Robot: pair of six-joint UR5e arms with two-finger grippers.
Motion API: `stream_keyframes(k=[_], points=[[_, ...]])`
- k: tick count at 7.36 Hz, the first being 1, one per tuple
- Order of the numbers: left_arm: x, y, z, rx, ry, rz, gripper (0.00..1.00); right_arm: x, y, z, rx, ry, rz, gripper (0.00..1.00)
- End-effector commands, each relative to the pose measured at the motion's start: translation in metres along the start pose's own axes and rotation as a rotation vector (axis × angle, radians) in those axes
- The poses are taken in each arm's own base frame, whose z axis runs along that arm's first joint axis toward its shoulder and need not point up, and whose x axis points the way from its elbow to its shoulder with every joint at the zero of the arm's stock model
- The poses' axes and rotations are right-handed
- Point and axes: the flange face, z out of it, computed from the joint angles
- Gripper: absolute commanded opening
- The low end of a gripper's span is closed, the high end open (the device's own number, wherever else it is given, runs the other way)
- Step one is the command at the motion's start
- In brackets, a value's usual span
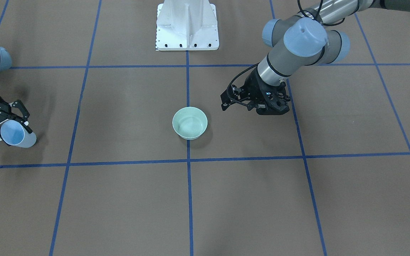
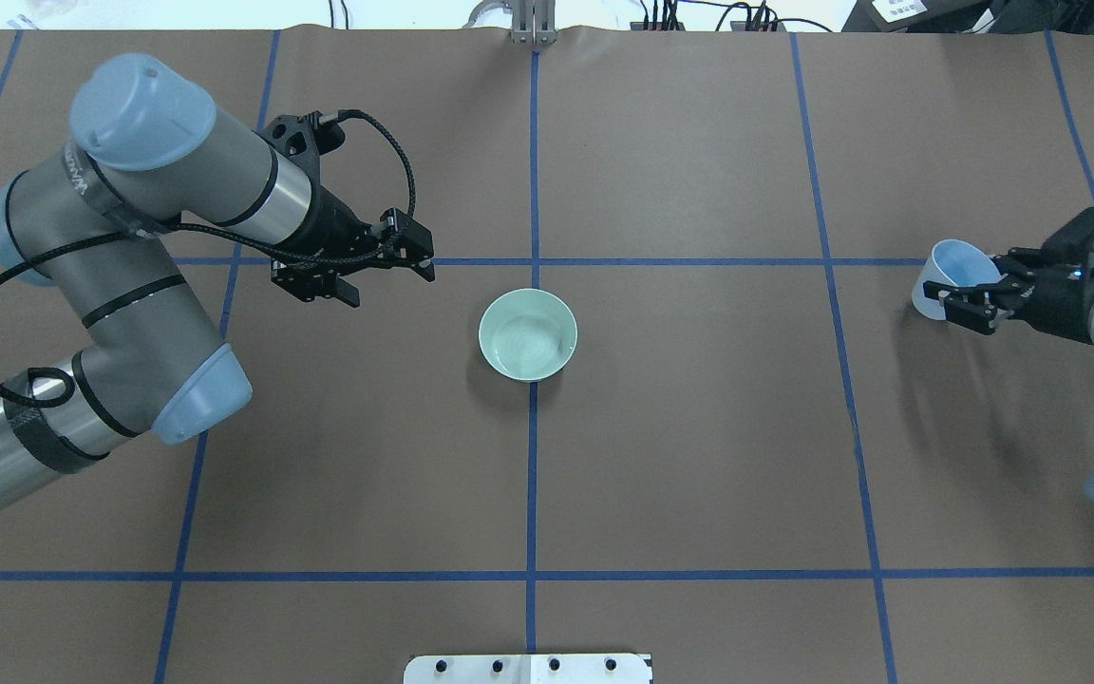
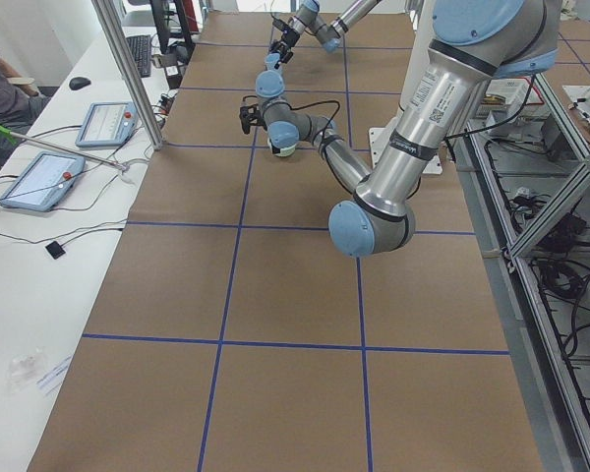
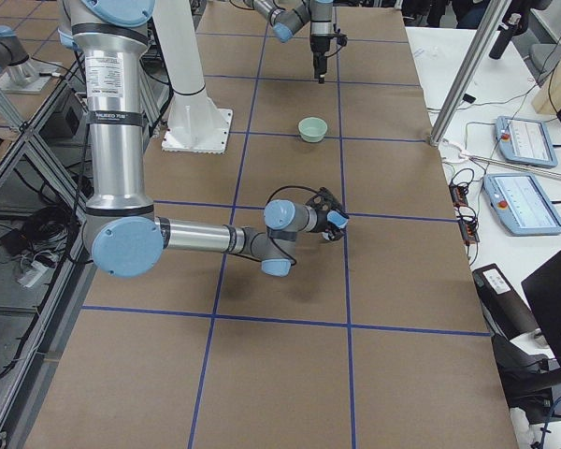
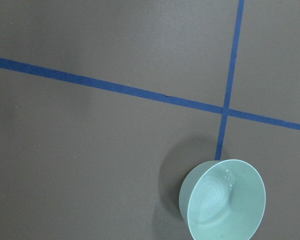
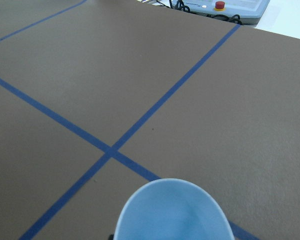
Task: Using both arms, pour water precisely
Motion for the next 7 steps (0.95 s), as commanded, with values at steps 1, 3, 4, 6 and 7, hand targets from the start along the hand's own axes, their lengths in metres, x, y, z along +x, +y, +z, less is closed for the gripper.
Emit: stream_keyframes(k=[1, 3, 4, 6, 7], points=[[-0.004, -0.012, -0.013, 0.024, 0.004, -0.008, 1.0, -0.052, -0.081, 0.03, -0.043, 0.033, 0.009, 0.33], [-0.016, -0.029, -0.022, 0.049, -0.008, -0.03, 1.0, -0.163, -0.129, 0.054, -0.1, 0.114, -0.027, 0.33], [-0.033, -0.04, -0.029, 0.068, -0.02, -0.044, 1.0, -0.218, -0.147, 0.061, -0.13, 0.158, -0.054, 0.33], [-0.046, -0.053, -0.03, 0.082, -0.038, -0.066, 1.0, -0.308, -0.145, 0.08, -0.211, 0.18, -0.117, 0.33], [-0.055, -0.062, -0.036, 0.096, -0.048, -0.081, 1.0, -0.351, -0.154, 0.087, -0.251, 0.201, -0.147, 0.33]])
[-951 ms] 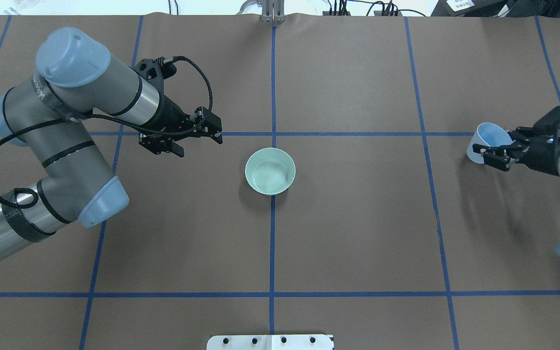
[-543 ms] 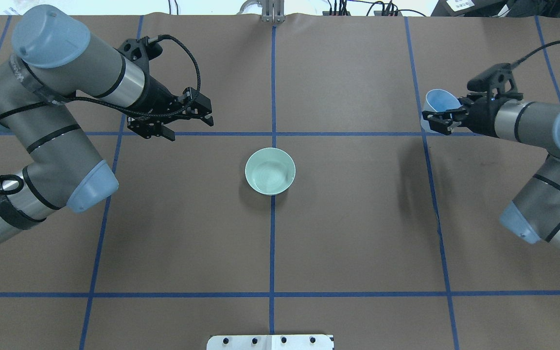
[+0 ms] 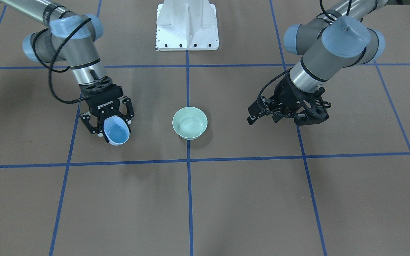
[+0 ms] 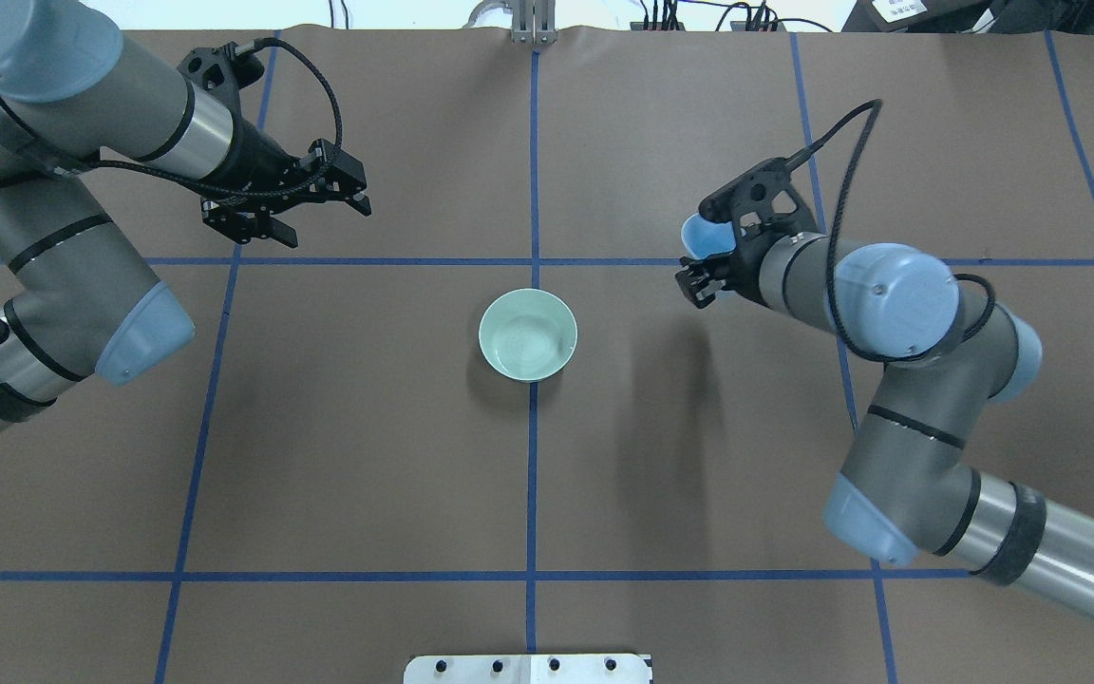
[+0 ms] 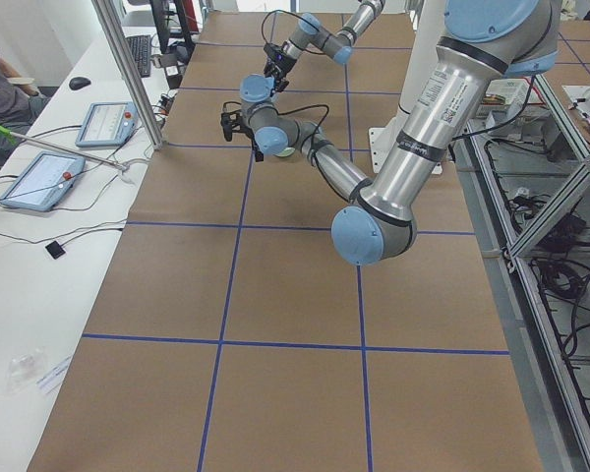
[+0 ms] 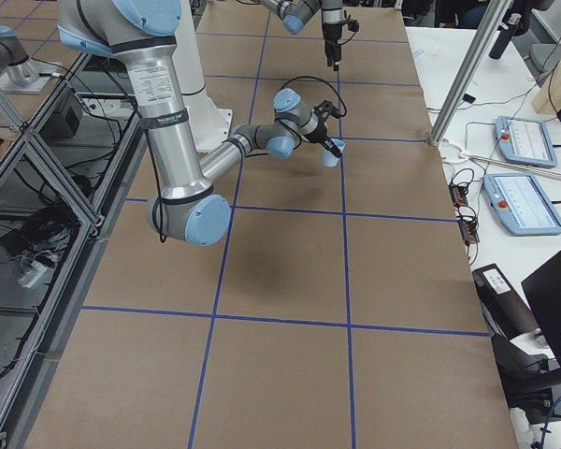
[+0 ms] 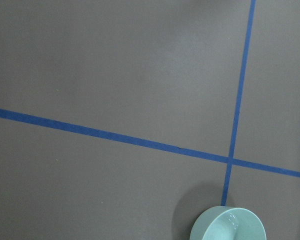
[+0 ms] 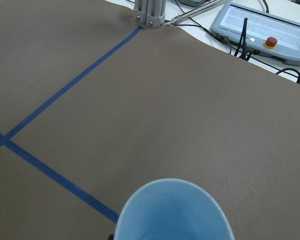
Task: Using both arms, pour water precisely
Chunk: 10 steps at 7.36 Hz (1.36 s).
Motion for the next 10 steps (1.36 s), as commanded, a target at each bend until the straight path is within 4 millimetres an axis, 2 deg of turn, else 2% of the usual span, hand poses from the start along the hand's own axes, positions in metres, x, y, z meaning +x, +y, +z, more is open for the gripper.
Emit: stream_keyframes(k=[1, 2, 3, 5, 6, 8, 9, 10], points=[[-0.015, -0.017, -0.003, 0.02, -0.02, -0.028, 1.0, -0.078, -0.028, -0.012, -0.097, 0.05, -0.063, 0.33], [-0.016, -0.018, -0.002, 0.02, -0.023, -0.03, 1.0, -0.093, -0.04, -0.017, -0.126, 0.065, -0.077, 0.33], [-0.02, -0.019, 0.0, 0.02, -0.028, -0.035, 1.0, -0.109, -0.04, -0.015, -0.152, 0.068, -0.102, 0.33], [-0.022, -0.018, 0.003, 0.017, -0.028, -0.037, 1.0, -0.136, -0.058, -0.021, -0.212, 0.124, -0.193, 0.32], [-0.022, -0.017, 0.005, 0.015, -0.029, -0.036, 1.0, -0.147, -0.056, -0.021, -0.216, 0.189, -0.28, 0.32], [-0.026, -0.02, 0.012, 0.013, -0.04, -0.043, 1.0, -0.165, -0.041, -0.003, -0.238, 0.218, -0.374, 0.32], [-0.027, -0.019, 0.014, 0.01, -0.042, -0.043, 1.0, -0.174, -0.046, 0.005, -0.238, 0.235, -0.413, 0.31], [-0.026, -0.019, 0.013, 0.01, -0.04, -0.043, 1.0, -0.179, -0.052, 0.004, -0.27, 0.259, -0.455, 0.29]])
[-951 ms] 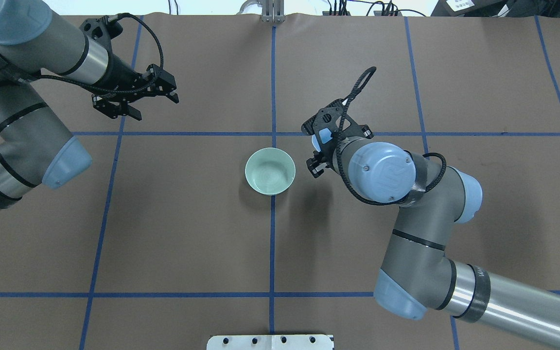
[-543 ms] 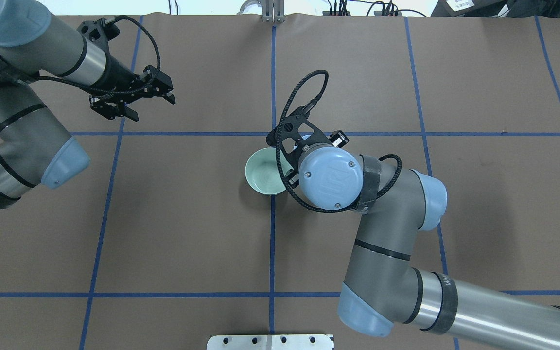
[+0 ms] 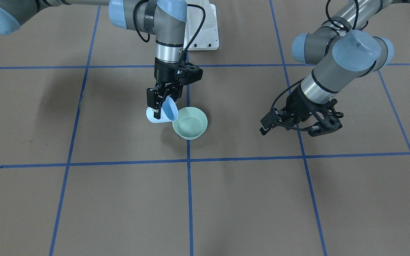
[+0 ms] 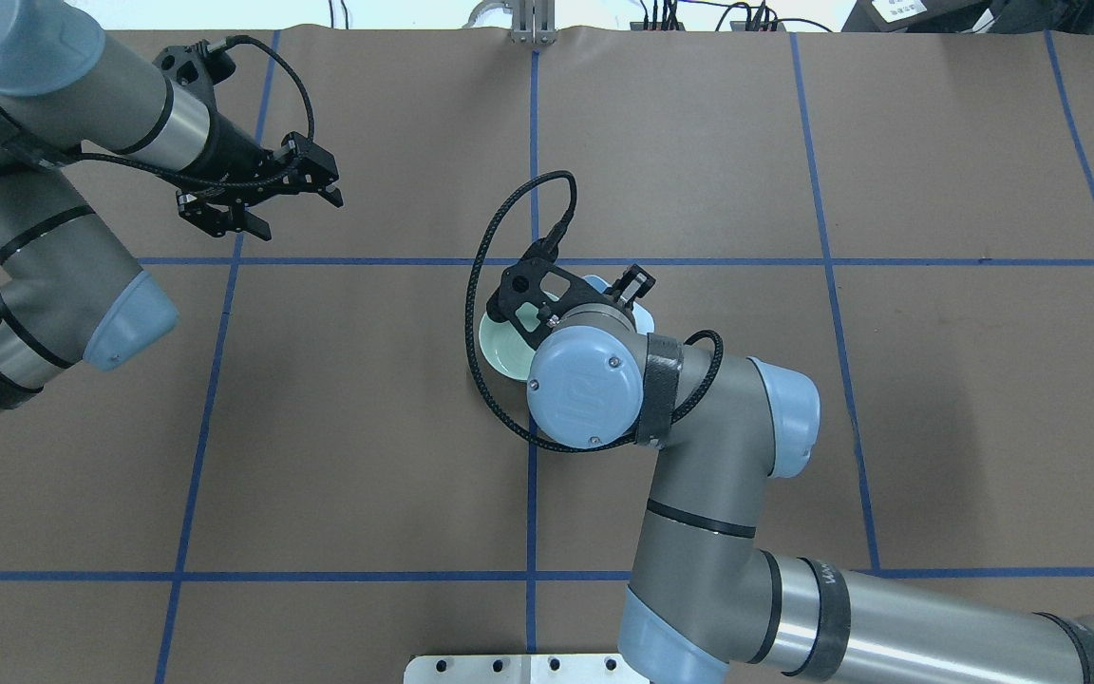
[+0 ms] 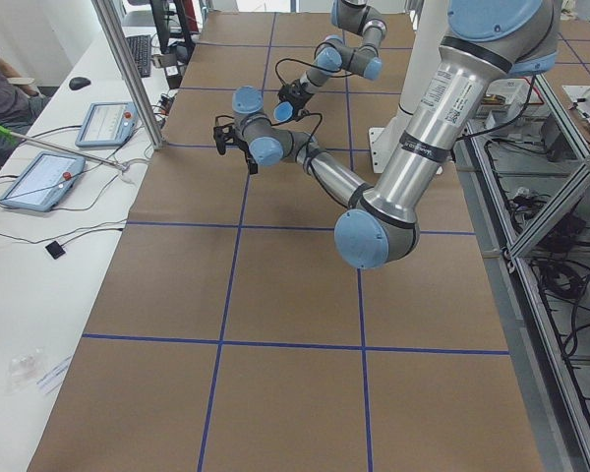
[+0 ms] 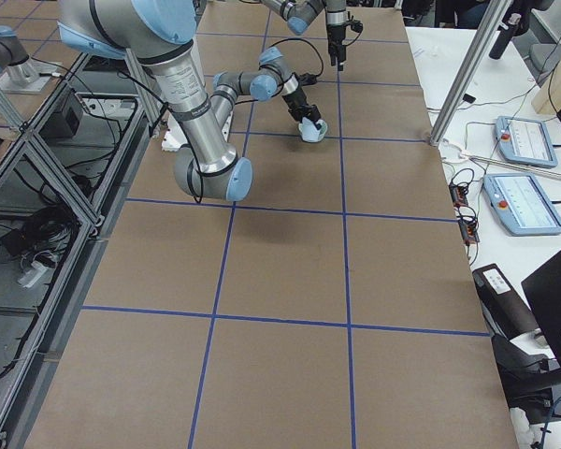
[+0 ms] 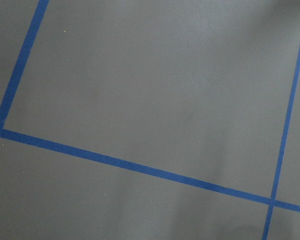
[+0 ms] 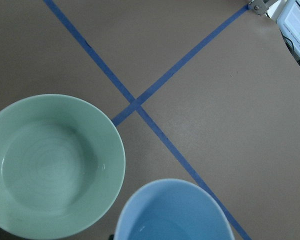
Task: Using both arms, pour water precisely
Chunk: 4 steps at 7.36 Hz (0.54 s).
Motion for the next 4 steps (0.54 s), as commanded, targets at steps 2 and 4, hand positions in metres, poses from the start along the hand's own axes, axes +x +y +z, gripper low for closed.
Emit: stream_keyframes(k=[2, 4], points=[[0.0, -0.001, 0.004, -0.002, -0.005, -0.005, 1.0, -0.008, -0.015, -0.002, -0.062, 0.059, -0.149, 0.29], [0.005, 0.001, -0.003, 0.002, 0.009, -0.004, 1.0, -0.018, -0.033, -0.001, -0.106, 0.123, -0.208, 0.29]])
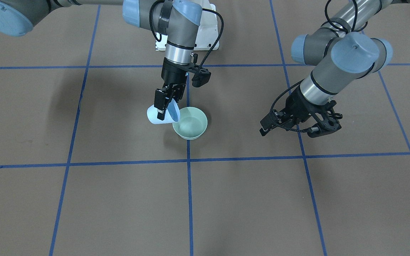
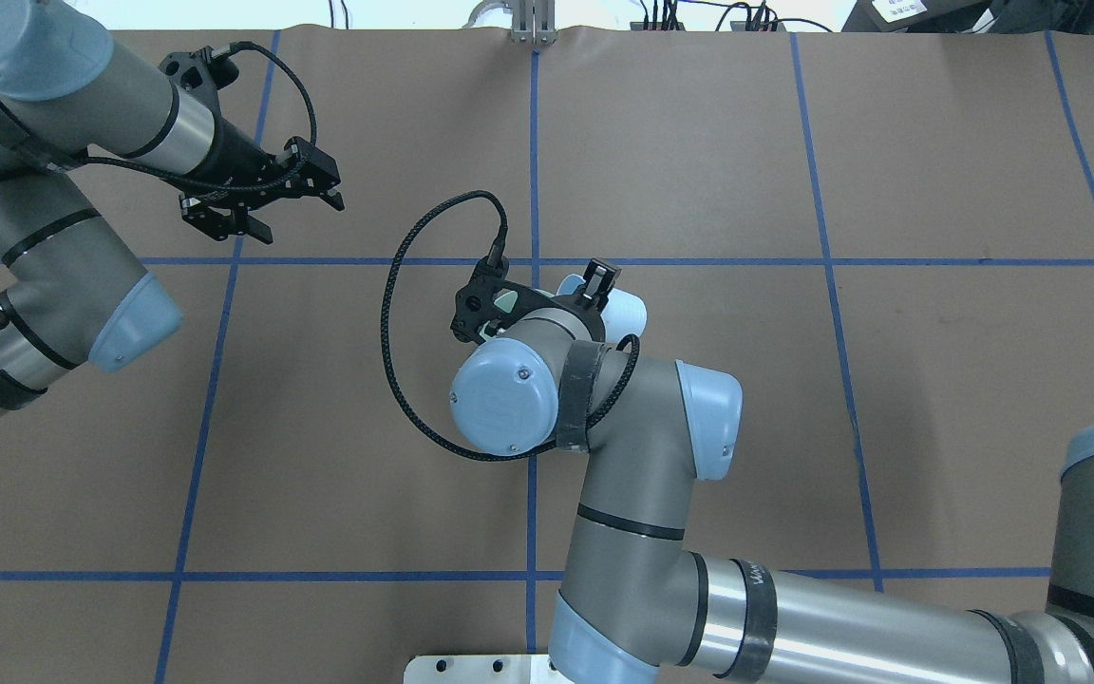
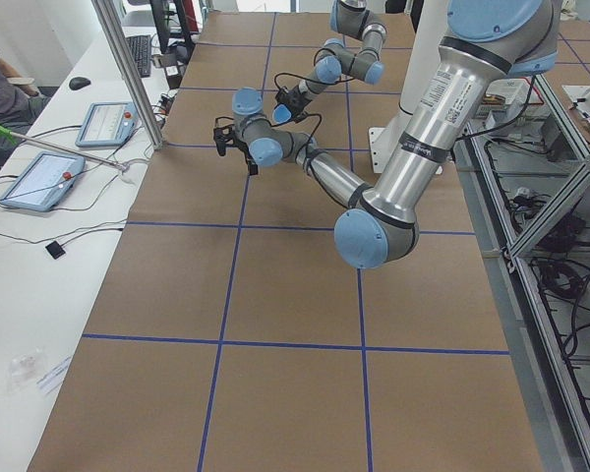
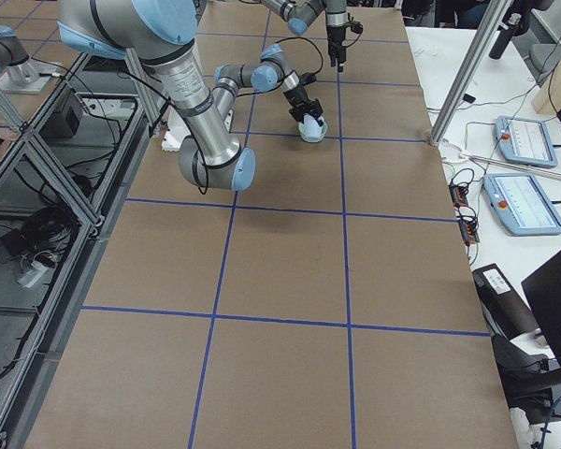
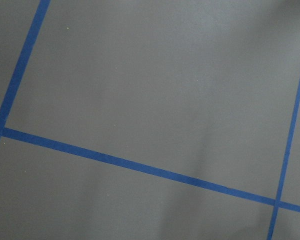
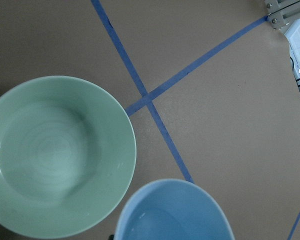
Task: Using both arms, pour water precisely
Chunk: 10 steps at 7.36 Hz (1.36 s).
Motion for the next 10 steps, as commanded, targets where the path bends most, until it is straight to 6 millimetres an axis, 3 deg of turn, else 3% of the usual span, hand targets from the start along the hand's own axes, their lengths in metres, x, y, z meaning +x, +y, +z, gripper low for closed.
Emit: stream_keyframes(k=[1, 10], points=[[0.007, 0.004, -0.008, 0.001, 0.017, -0.006, 1.0, -0.009, -0.013, -0.006, -0.047, 0.037, -0.063, 0.27], [0.005, 0.003, -0.003, -0.003, 0.01, -0.024, 1.0, -0.025, -0.014, -0.005, -0.134, 0.131, -0.194, 0.17]])
